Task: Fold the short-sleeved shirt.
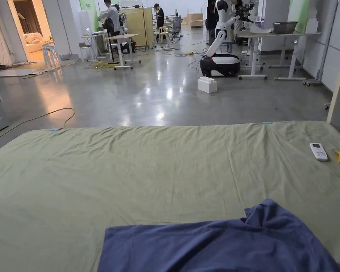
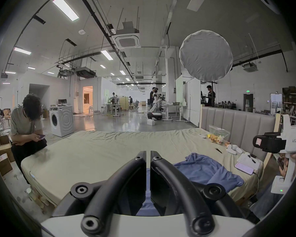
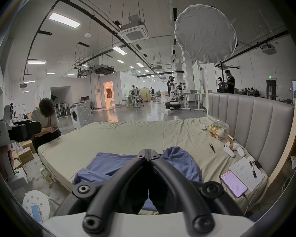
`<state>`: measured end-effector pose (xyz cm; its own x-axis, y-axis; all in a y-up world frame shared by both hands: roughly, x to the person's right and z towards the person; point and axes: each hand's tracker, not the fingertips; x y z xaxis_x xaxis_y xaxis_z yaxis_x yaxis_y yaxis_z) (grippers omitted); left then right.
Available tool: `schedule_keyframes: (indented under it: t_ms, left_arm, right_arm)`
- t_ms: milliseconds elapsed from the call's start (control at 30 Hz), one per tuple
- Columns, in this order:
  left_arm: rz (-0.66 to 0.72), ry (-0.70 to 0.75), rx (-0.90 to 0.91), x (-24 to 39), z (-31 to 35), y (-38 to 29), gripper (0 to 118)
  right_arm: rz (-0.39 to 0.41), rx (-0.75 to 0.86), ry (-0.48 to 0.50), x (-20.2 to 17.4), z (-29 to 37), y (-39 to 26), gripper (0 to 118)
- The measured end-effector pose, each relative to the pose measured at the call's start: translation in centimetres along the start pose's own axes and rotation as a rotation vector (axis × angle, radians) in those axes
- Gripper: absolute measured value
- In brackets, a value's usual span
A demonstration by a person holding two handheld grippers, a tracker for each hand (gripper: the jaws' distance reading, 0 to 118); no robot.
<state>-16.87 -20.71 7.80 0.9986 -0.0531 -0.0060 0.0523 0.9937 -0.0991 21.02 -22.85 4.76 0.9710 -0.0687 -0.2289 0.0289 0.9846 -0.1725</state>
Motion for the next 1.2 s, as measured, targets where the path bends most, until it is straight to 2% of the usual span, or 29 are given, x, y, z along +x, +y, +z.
schedule_keyframes:
  t_ms: [200, 267, 333, 467, 567, 600, 633, 667, 700, 733, 800, 833, 900, 967, 1067, 1100, 1133, 1200]
  left_arm:
    - [0.017, -0.028, -0.053, -0.8, -2.4, -0.8, 4]
    - [-0.016, -0.043, -0.110, -1.4, -4.2, -1.5, 4]
    - [-0.056, 0.041, -0.155, -2.3, -6.6, -2.4, 4]
    - [0.103, -0.038, -0.230, -5.2, -12.9, -4.3, 4]
    - [0.115, -0.095, -0.341, -7.7, -20.3, -6.1, 16]
    - [0.151, -0.114, -0.388, -8.6, -23.5, -6.9, 16]
    - [0.198, -0.120, -0.432, -9.3, -26.1, -7.6, 31]
    - [0.274, -0.130, -0.477, -10.3, -29.2, -8.7, 51]
    - [0.338, -0.152, -0.528, -11.2, -32.0, -9.9, 77]
    - [0.383, -0.144, -0.560, -11.9, -34.4, -10.9, 82]
    - [0.241, -0.023, -0.689, -11.8, -38.4, -12.7, 80]
    - [0.198, -0.009, -0.690, -11.8, -40.1, -13.6, 78]
    - [0.279, -0.041, -0.767, -12.5, -43.2, -15.6, 78]
    - [0.358, 0.021, -0.848, -13.0, -45.4, -17.5, 78]
    - [0.273, 0.044, -0.911, -13.1, -47.3, -19.3, 74]
    - [0.246, 0.047, -0.927, -13.1, -47.6, -19.8, 54]
    - [0.200, 0.085, -0.922, -12.9, -47.7, -19.8, 41]
    - [0.197, 0.046, -0.911, -12.3, -47.7, -19.2, 35]
  right_arm:
    - [0.000, -0.020, -0.008, 0.2, -1.1, -0.6, 0]
    - [0.018, -0.028, -0.034, 0.3, -1.5, -1.0, 0]
    - [0.025, -0.037, -0.034, 0.5, -1.8, -1.2, 0]
    - [0.015, -0.096, -0.052, 1.3, -3.2, -2.1, 0]
    - [-0.027, -0.135, -0.036, 2.1, -4.3, -2.9, 0]
    - [-0.039, -0.148, -0.043, 2.2, -4.7, -3.0, 0]
    - [-0.043, -0.161, -0.049, 2.3, -5.0, -3.1, 0]
    - [-0.039, -0.170, -0.060, 2.4, -5.2, -3.4, 0]
    - [-0.040, -0.189, -0.075, 2.6, -5.4, -3.7, 0]
    - [-0.043, -0.211, -0.091, 2.7, -5.7, -4.0, 0]
    - [-0.064, -0.252, -0.110, 3.1, -6.2, -4.8, 0]
    - [-0.074, -0.275, -0.115, 3.3, -6.4, -5.1, 0]
    - [-0.090, -0.303, -0.138, 3.6, -6.9, -5.8, 0]
    - [-0.104, -0.335, -0.143, 4.0, -7.4, -6.4, 0]
    - [-0.088, -0.365, -0.163, 4.1, -8.1, -6.6, 0]
    - [-0.077, -0.377, -0.170, 4.3, -8.3, -6.6, 0]
    - [-0.069, -0.380, -0.174, 4.4, -8.3, -6.7, 0]
    - [-0.075, -0.389, -0.168, 4.9, -8.7, -7.0, 0]
